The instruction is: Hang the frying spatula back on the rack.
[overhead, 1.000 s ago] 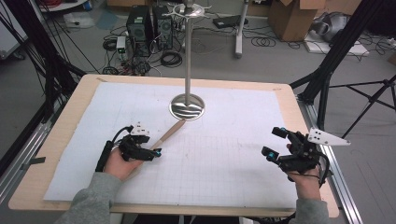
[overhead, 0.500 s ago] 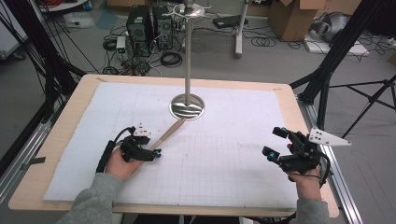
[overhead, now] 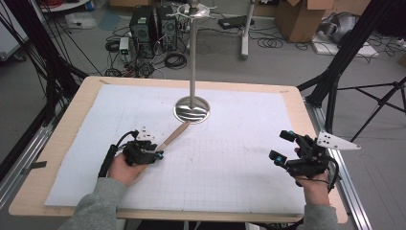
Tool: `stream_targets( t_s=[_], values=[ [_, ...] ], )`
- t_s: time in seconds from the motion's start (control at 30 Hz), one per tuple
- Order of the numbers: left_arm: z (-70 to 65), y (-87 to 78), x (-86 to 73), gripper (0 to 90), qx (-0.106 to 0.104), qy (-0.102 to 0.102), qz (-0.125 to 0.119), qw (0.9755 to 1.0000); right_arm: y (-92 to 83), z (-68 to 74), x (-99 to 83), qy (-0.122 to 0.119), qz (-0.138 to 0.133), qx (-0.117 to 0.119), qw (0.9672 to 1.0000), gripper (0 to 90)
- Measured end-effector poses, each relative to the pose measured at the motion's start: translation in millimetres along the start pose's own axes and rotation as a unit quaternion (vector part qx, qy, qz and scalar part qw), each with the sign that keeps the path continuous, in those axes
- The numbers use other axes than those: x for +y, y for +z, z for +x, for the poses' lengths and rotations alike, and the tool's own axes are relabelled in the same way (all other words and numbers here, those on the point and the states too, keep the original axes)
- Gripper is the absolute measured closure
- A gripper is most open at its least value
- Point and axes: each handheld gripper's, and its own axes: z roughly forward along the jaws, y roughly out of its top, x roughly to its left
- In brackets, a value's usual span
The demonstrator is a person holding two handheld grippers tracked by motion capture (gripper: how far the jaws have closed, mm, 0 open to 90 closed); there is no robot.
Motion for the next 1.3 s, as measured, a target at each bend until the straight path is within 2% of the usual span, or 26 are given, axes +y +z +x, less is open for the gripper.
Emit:
stream_targets(
  t_s=[0.13, 0.27, 0.6, 0.77, 0.83, 0.97, 1.3],
  values=[
    [0.0, -0.7, -0.3, 65.1, -0.007, 0.003, 0.0, 1.0, -0.3, -0.2, -0.2, 0.0, 0.0, 0.0, 1.0, 2.1],
    [0.5, -1.1, -0.7, 76.6, -0.008, 0.006, -0.002, 0.9999, -0.3, -0.9, -0.7, -0.001, 0.0, -0.001, 1.0, 2.1],
    [0.8, -1.2, 0.4, 77.4, -0.006, 0.0, -0.001, 1.0, -0.3, -0.9, -1.0, 0.0, 0.0, 0.0, 1.0, 2.1],
    [4.3, -5.1, 0.0, 77.6, 0.01, -0.004, -0.001, 0.9999, -0.4, -0.9, -0.9, 0.0, 0.0, 0.001, 1.0, 2.1],
    [6.0, -6.5, -0.2, 77.6, 0.009, -0.008, -0.002, 0.9999, -0.4, -0.9, -0.7, 0.0, -0.001, 0.0, 1.0, 2.1],
    [9.0, -16.5, 0.7, 77.6, 0.006, -0.017, -0.027, 0.9995, -0.4, -1.0, -0.6, 0.0, -0.001, 0.001, 1.0, 2.1],
    [13.6, -32.7, 1.5, 77.7, 0.006, -0.023, -0.055, 0.9982, 2.0, -0.8, -0.6, -0.001, 0.003, 0.003, 1.0, 2.1]
  ],
)
